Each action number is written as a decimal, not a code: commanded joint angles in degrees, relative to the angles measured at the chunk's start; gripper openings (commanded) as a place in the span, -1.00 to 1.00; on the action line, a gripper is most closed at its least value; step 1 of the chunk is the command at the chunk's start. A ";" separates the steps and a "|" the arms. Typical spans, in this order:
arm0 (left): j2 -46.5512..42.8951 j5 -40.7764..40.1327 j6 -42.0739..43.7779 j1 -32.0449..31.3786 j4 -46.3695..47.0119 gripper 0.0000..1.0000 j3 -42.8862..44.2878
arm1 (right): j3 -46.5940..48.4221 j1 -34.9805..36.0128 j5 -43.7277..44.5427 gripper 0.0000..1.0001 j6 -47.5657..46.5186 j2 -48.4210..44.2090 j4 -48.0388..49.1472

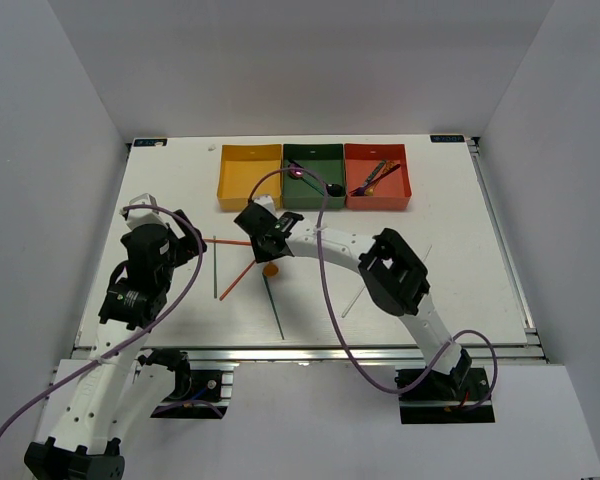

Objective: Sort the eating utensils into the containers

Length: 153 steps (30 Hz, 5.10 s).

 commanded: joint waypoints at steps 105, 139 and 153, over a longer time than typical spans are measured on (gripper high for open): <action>-0.19 7.69 2.20 -1.64 2.63 0.96 -0.81 | -57.87 -47.82 -1.37 -0.57 6.22 -34.24 10.04; 7.46 47.77 -24.44 -10.08 55.19 0.96 -14.43 | -54.62 -14.61 -44.00 -1.00 10.52 -55.00 49.24; 8.42 43.64 -19.42 -10.17 47.72 0.56 -13.73 | -45.56 -6.78 -41.98 -1.00 9.91 -46.01 50.91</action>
